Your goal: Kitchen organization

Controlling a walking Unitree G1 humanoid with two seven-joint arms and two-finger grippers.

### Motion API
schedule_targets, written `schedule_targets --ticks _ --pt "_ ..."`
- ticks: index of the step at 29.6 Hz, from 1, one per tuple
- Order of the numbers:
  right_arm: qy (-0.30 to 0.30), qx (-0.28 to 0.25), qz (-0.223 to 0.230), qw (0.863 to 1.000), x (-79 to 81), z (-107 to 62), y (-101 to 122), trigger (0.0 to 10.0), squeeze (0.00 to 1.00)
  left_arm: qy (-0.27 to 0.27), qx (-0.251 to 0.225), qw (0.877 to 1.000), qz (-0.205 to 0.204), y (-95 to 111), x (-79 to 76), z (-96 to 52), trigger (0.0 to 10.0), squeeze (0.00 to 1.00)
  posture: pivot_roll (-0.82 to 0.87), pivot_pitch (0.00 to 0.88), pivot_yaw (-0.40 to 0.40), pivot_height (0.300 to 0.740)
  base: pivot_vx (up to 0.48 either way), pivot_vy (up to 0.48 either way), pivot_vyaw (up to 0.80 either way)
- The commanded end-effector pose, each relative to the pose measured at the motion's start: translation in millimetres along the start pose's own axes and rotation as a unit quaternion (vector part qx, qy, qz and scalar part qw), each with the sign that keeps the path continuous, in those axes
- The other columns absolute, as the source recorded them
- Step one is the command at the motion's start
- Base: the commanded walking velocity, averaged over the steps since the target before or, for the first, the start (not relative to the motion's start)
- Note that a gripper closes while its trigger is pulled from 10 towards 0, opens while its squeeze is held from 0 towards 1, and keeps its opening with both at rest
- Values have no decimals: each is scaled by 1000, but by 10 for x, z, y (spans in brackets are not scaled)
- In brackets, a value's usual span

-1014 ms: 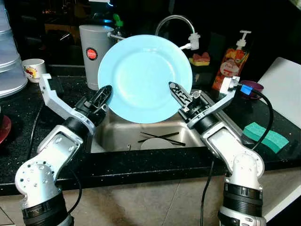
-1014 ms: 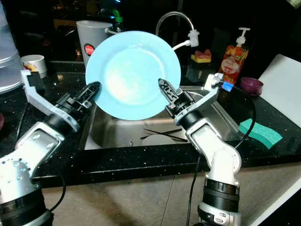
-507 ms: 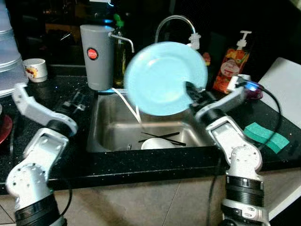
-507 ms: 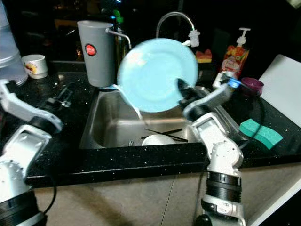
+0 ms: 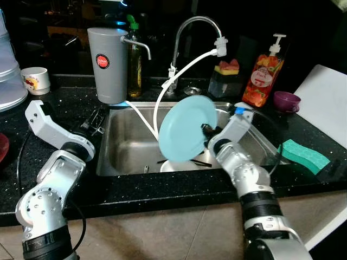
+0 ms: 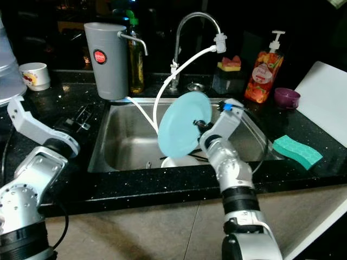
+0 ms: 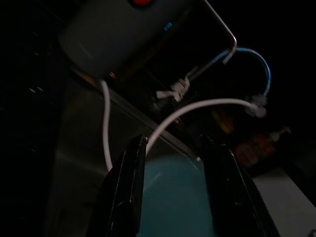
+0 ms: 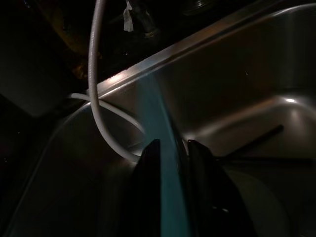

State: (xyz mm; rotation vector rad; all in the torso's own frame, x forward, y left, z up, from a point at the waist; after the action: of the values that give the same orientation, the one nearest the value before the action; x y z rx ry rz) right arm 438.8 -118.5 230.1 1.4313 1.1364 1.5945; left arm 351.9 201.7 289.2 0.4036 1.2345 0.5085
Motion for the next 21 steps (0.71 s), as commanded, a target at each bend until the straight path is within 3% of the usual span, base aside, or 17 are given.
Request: schedule_targets --ticks 1,4,5,6,8,11,14,17,21 --pt "15 -31 11 999 53 -2 99 10000 1000 2 11 1000 10 -63 19 16 10000 0 98 72 -116 740 0 0 0" --pt "28 -55 23 998 96 -11 184 10000 1000 1 13 1000 12 -71 15 17 10000 0 98 72 -116 740 0 0 0" --pt "50 -89 50 993 155 -48 332 10000 0 0 15 1000 14 -81 14 15 10000 0 97 67 -117 740 0 0 0" --pt "76 -163 68 981 189 -221 684 10000 0 -5 22 1000 10 -139 8 16 10000 0 90 69 -114 740 0 0 0" --pt "82 -185 69 977 195 -301 793 10000 0 -7 26 1000 11 -167 3 17 10000 0 90 69 -114 740 0 0 0" --pt "73 -234 -23 969 245 -479 924 10000 0 -17 40 997 55 -270 -42 13 10000 0 81 75 -107 740 0 0 0" --pt "64 -243 -131 959 362 -625 807 10000 0 -34 56 989 135 -392 -115 -17 10000 0 77 79 -102 740 0 0 0" --pt "54 -231 -149 960 383 -690 637 10000 0 -53 67 963 255 -562 -191 -70 10000 0 74 91 -100 740 0 0 0" --pt "29 -209 -165 963 347 -741 420 10000 0 -75 58 924 369 -796 -250 -168 10000 0 65 104 -92 740 0 0 0"
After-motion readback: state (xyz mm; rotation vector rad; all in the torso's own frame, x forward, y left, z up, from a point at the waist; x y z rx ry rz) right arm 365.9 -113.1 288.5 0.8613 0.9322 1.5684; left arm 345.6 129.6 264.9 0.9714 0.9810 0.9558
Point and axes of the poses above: a point about 5 cm out from each wrist's last joint towards the gripper, its own z axis pointing out of the wrist towards the gripper, its own y axis along the axis of the wrist's last joint, x = y × z, the point moved 4 cm from there along z, pointing out of the wrist towards the gripper, and after that the axes turned 9 degrees about -z, right-handed, at the moved point
